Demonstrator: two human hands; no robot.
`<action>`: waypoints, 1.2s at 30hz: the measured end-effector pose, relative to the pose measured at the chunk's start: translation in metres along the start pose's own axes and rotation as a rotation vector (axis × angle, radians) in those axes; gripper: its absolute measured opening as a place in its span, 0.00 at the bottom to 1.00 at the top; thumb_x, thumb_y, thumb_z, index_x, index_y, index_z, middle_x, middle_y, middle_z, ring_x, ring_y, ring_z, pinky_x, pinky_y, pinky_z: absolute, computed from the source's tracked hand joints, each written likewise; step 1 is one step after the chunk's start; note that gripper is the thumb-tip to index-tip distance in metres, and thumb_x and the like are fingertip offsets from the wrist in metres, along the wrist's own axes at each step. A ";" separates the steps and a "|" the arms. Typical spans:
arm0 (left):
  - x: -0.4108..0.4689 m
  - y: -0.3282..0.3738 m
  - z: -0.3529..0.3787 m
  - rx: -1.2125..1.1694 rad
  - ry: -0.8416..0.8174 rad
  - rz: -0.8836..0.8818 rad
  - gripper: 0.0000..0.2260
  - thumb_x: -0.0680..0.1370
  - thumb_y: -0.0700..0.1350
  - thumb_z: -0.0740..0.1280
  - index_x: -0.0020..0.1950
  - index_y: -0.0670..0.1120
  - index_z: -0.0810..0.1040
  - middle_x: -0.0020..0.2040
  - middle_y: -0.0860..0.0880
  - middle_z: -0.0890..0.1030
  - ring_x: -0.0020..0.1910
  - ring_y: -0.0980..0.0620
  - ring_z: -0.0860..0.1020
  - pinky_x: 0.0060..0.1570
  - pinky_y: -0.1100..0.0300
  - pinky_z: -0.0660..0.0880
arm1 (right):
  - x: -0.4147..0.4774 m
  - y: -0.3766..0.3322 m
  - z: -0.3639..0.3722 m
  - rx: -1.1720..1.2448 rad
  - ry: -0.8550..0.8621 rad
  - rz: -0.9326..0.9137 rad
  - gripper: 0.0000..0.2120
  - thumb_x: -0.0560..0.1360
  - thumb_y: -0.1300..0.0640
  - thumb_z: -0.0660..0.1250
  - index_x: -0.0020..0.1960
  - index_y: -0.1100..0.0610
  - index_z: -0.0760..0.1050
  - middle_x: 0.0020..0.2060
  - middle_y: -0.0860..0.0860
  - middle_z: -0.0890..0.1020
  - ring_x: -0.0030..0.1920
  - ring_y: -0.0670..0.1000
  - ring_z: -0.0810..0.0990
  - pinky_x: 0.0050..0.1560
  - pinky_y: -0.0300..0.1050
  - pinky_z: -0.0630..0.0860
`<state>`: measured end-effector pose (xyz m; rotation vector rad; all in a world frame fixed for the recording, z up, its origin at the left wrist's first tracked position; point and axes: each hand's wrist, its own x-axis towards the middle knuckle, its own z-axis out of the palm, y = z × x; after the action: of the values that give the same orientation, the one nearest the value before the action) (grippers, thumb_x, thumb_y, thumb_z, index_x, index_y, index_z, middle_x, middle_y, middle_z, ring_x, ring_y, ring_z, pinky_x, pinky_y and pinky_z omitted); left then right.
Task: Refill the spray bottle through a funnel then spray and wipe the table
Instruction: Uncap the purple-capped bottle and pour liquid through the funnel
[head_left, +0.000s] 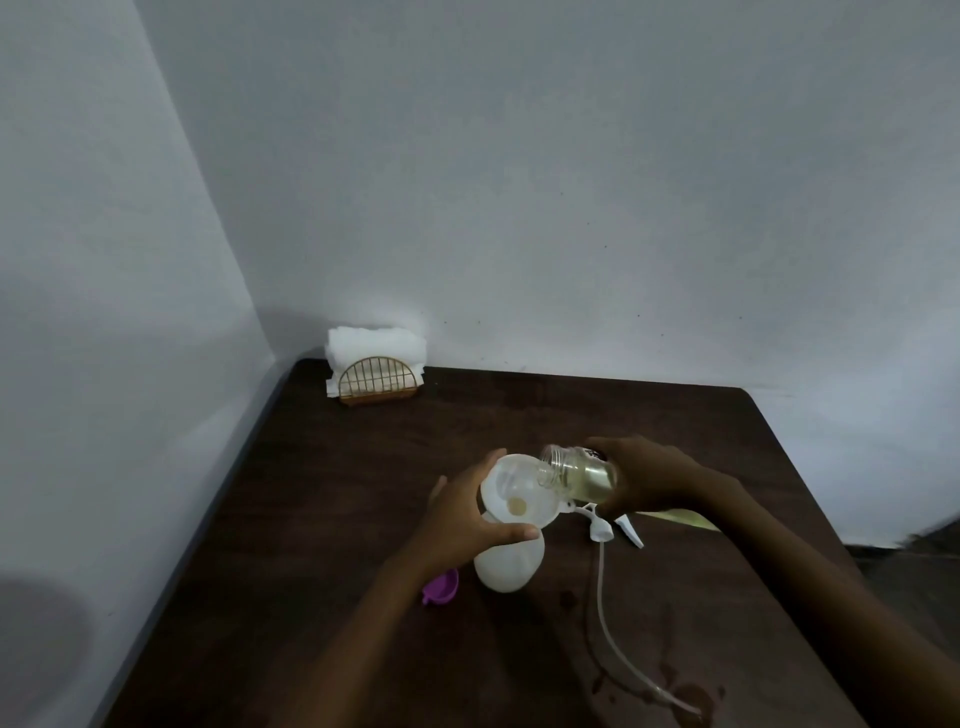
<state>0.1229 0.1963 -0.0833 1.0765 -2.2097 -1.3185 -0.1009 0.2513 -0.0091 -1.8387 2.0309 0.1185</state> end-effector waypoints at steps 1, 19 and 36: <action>0.000 0.000 0.000 -0.001 -0.002 -0.001 0.47 0.57 0.71 0.67 0.73 0.57 0.58 0.68 0.57 0.70 0.68 0.57 0.66 0.72 0.39 0.50 | 0.000 0.000 0.000 -0.003 -0.001 0.000 0.29 0.63 0.47 0.73 0.61 0.46 0.69 0.47 0.43 0.77 0.45 0.47 0.74 0.45 0.47 0.74; 0.001 -0.001 0.001 0.003 -0.001 0.004 0.48 0.57 0.71 0.68 0.73 0.56 0.57 0.69 0.58 0.69 0.69 0.57 0.66 0.72 0.39 0.49 | -0.001 -0.002 -0.001 -0.024 0.006 -0.002 0.31 0.63 0.47 0.73 0.65 0.46 0.68 0.49 0.45 0.77 0.45 0.46 0.72 0.44 0.44 0.71; 0.000 0.000 0.000 0.015 0.003 0.008 0.45 0.61 0.66 0.70 0.74 0.55 0.56 0.71 0.55 0.67 0.70 0.55 0.64 0.73 0.40 0.46 | 0.000 -0.001 -0.003 -0.024 -0.012 -0.002 0.31 0.63 0.46 0.73 0.63 0.47 0.69 0.48 0.44 0.77 0.46 0.46 0.73 0.47 0.46 0.74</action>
<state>0.1225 0.1965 -0.0834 1.0736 -2.2233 -1.2981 -0.1003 0.2506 -0.0064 -1.8498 2.0273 0.1534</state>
